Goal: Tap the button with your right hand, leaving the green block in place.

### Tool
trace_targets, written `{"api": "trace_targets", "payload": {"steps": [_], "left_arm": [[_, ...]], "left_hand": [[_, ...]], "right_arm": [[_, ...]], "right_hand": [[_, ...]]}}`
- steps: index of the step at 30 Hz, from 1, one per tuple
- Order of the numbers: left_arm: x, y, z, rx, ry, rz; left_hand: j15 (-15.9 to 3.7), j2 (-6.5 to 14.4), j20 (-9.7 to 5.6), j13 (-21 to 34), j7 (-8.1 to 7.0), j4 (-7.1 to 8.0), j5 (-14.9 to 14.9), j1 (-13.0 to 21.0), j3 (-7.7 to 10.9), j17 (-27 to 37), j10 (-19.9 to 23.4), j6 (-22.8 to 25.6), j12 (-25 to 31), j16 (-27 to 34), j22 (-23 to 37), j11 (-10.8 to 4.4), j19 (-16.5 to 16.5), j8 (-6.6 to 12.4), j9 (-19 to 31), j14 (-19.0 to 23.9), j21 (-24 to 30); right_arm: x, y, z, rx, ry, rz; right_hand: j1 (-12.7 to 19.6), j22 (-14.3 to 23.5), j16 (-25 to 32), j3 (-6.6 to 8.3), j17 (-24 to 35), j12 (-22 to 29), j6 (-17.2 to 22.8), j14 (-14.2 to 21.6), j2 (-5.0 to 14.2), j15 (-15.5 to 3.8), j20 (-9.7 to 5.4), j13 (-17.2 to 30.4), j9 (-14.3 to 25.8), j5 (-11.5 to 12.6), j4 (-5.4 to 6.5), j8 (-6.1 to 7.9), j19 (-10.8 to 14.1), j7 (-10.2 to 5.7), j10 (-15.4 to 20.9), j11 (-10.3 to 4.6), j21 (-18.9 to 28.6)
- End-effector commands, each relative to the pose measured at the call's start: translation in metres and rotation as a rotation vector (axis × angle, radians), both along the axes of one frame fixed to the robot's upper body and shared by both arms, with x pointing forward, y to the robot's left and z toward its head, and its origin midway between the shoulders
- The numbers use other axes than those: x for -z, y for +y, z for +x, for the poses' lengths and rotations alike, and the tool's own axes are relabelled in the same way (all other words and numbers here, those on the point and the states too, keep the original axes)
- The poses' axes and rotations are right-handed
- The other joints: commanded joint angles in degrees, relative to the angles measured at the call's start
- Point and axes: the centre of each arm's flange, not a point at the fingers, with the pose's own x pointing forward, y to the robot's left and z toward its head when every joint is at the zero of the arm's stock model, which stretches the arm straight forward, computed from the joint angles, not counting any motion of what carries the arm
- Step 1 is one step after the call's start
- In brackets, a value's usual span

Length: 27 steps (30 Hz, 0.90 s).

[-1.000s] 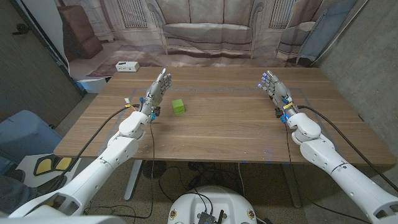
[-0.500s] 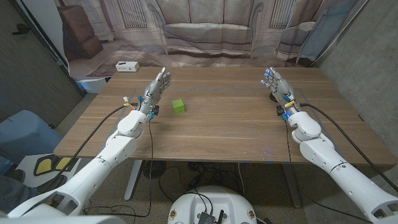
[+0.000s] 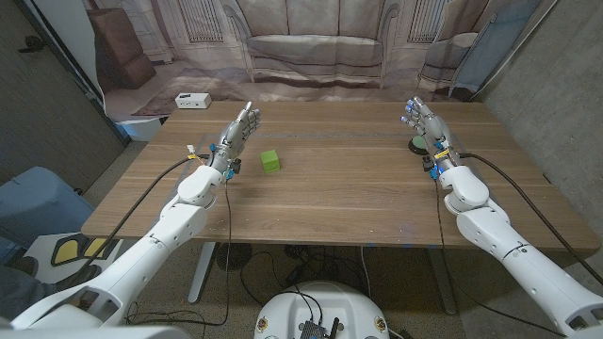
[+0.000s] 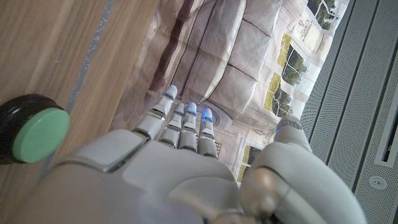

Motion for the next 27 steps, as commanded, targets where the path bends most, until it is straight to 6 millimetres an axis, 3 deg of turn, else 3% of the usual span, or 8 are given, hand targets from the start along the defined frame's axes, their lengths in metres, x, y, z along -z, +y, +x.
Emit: {"api": "trace_targets", "payload": {"steps": [1,8,27], "left_arm": [[0.000,-0.001,-0.002,0.001,0.005,0.015],[0.001,-0.002,-0.004,-0.002,0.008,0.020],[0.003,-0.003,-0.011,-0.010,-0.010,0.018]], "left_hand": [[0.14,-0.04,-0.14,0.10,-0.27,-0.20,-0.13,0.39,0.20,0.10,0.24,0.50,0.41,-0.31,0.18,0.08,0.04,-0.14,0.17,0.45,-0.28],[0.13,0.02,-0.13,0.04,-0.26,-0.26,-0.15,0.45,0.22,0.11,0.23,0.57,0.36,-0.37,0.19,-0.01,0.16,-0.21,0.17,0.53,-0.42],[0.05,0.09,-0.29,-0.15,-0.30,-0.44,-0.26,0.53,0.19,0.12,0.22,0.64,0.21,-0.61,0.19,-0.12,0.39,-0.47,0.18,0.61,-0.93]], "right_arm": [[-0.002,-0.010,-0.006,0.069,-0.018,-0.028],[-0.003,-0.018,-0.011,0.109,-0.041,-0.020],[-0.015,-0.029,-0.009,0.297,-0.060,-0.147]], "right_hand": [[-0.02,0.13,-0.21,-0.19,0.06,0.15,0.55,-0.53,0.36,-0.41,-0.34,0.32,0.30,0.34,-0.05,0.41,-0.07,-0.04,-0.18,-0.47,-0.01],[0.47,0.09,-0.05,0.00,-0.02,0.03,0.56,0.31,0.68,-0.91,-1.03,0.40,0.33,0.48,-0.38,0.20,1.92,0.12,-0.05,-0.44,0.59],[0.57,0.04,0.01,0.05,-0.16,0.21,2.00,1.50,0.69,-1.89,-1.40,0.45,0.35,0.70,-0.58,0.48,3.44,-0.34,1.19,-1.82,0.74]]}}
